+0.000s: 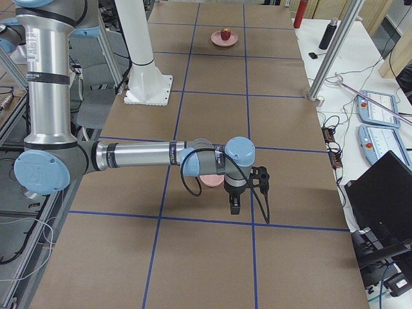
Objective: Move apple from plate to bowl
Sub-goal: 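Reach the right gripper toward the small pink bowl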
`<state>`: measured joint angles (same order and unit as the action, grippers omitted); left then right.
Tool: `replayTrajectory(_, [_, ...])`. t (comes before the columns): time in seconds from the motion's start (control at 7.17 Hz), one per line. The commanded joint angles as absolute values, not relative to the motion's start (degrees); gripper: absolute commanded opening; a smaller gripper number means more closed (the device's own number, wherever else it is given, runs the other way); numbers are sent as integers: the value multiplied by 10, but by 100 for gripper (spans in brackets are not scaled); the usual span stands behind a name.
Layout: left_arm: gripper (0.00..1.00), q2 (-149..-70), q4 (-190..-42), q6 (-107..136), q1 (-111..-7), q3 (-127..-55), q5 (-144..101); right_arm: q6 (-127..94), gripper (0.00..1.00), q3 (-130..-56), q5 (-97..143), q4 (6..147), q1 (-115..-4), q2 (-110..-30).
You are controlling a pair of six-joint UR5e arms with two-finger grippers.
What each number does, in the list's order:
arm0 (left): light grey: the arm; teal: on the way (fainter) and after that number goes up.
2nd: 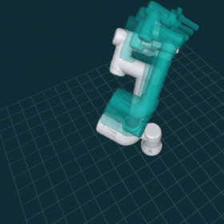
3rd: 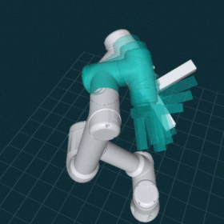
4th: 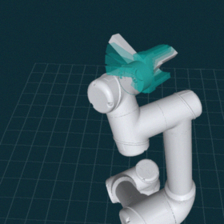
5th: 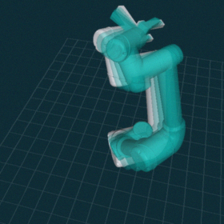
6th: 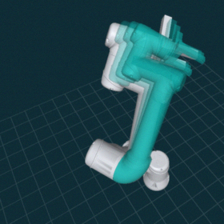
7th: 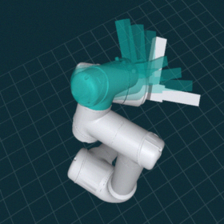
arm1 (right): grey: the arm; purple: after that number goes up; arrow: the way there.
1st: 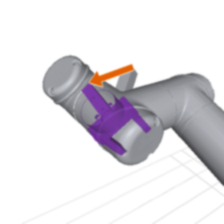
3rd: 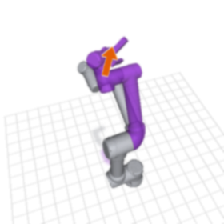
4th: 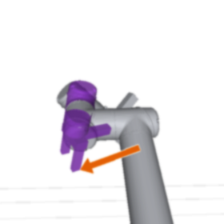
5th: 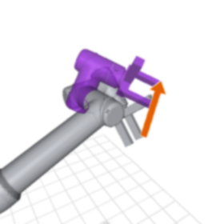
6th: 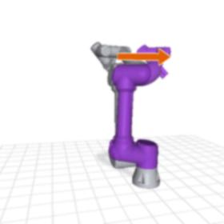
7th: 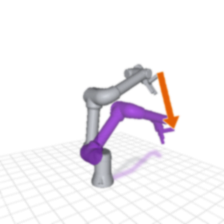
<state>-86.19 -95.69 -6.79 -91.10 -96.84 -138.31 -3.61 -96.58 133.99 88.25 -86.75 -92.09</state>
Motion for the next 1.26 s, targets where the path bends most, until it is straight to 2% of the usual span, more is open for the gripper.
replayTrajectory(0.0, [98, -866, -958, -69, -911, -969, -1383, -37, 100, -969, 1340, 882, -867, -920])
replayTrajectory(0.56, [98, -880, -961, -68, -910, -962, -1391, -101, 100, -1007, 1387, 873, -814, -923])
replayTrajectory(0.7, [98, -881, -962, -69, -910, -962, -1391, -152, 100, -1007, 1386, 814, -785, -939])
replayTrajectory(1.12, [98, -880, -963, -70, -909, -962, -1391, -399, 100, -985, 1322, 520, -665, -1021])
